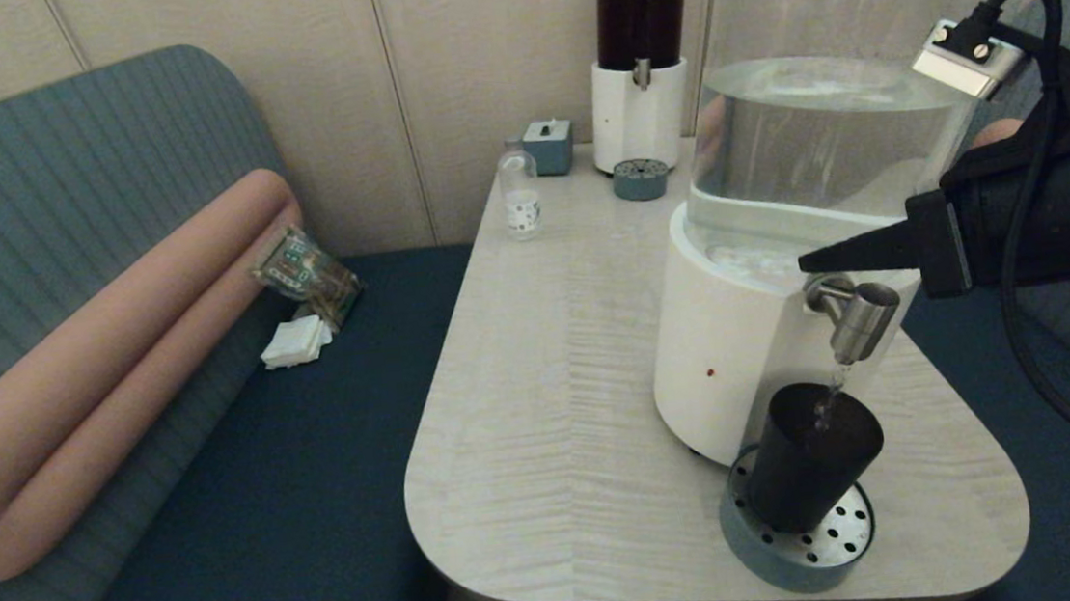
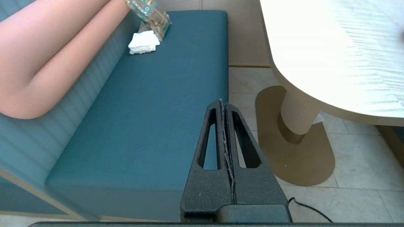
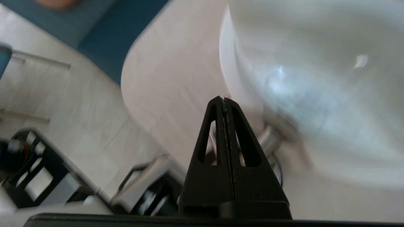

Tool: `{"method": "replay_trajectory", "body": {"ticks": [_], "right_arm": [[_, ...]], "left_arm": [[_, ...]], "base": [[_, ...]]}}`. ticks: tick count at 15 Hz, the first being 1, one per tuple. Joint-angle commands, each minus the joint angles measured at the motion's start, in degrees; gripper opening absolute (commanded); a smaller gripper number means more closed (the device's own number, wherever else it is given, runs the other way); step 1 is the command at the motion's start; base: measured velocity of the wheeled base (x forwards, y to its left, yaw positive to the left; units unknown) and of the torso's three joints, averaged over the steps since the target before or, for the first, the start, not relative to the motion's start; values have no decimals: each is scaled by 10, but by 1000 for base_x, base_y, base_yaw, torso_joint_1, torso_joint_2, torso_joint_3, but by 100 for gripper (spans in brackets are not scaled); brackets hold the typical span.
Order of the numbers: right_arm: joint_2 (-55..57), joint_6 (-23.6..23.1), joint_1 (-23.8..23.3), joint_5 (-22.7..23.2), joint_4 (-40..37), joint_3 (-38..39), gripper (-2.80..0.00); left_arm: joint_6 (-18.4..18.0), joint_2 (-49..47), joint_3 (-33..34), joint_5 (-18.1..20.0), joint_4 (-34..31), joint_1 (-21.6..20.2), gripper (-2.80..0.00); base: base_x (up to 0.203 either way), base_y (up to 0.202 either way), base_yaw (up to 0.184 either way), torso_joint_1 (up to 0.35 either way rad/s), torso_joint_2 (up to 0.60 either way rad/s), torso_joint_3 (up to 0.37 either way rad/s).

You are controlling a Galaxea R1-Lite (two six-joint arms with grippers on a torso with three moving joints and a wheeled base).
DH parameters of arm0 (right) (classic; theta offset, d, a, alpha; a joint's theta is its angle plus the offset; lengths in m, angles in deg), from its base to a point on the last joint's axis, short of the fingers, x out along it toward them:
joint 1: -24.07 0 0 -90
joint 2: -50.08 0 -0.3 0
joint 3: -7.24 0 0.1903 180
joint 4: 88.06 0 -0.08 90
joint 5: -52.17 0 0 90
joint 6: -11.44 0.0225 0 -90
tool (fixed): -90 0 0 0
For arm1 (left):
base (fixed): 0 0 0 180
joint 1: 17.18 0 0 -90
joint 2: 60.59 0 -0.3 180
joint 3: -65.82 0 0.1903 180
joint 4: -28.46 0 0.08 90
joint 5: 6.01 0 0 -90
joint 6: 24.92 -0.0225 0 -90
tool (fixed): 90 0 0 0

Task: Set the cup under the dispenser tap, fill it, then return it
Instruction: Turn on the faucet, then turn off the faucet

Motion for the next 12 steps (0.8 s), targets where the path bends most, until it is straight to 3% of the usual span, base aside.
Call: {"method": "replay_trajectory", "body": {"ticks": [1,6,12], "right_arm": [[-6,2,-17,-4,38,5,-280],[-50,11,-28,-4,51,20,-280],[-183,10,-36,-7,26,75,-280]], "left_arm": [[0,-1,1,0,0,0,-280],[0,-1,1,0,0,0,-280],[0,-1,1,0,0,0,-280]], "base": [[0,0,0,0,0,0],[0,0,0,0,0,0],[0,0,0,0,0,0]]}}
